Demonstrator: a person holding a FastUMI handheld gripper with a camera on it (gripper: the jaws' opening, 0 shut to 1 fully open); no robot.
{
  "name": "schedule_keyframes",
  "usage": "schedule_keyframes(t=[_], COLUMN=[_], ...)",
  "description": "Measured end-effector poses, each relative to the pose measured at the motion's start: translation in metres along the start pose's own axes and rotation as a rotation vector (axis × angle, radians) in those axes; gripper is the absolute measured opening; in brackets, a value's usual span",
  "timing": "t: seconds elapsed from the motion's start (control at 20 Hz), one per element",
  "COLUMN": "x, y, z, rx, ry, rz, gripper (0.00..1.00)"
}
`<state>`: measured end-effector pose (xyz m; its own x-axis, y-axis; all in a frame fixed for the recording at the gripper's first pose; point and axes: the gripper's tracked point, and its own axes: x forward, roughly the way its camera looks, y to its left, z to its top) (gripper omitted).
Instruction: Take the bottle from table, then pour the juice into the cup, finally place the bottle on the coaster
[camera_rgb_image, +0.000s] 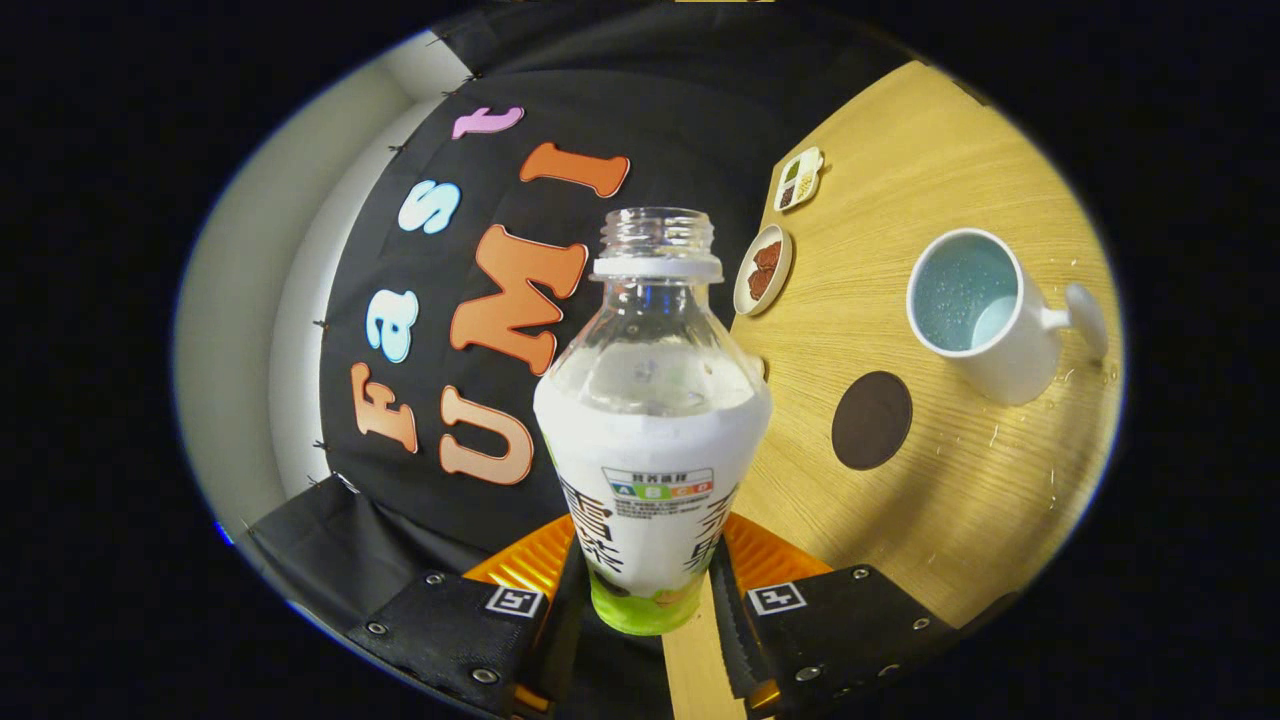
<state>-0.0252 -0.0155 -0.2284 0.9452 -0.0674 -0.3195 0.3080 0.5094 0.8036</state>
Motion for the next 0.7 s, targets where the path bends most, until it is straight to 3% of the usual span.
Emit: schedule_keyframes(t=[0.7], x=[0.012], y=[-0.002], z=[0.01], rx=[0.252], ry=[0.01], rz=[0.005], gripper=[0.59])
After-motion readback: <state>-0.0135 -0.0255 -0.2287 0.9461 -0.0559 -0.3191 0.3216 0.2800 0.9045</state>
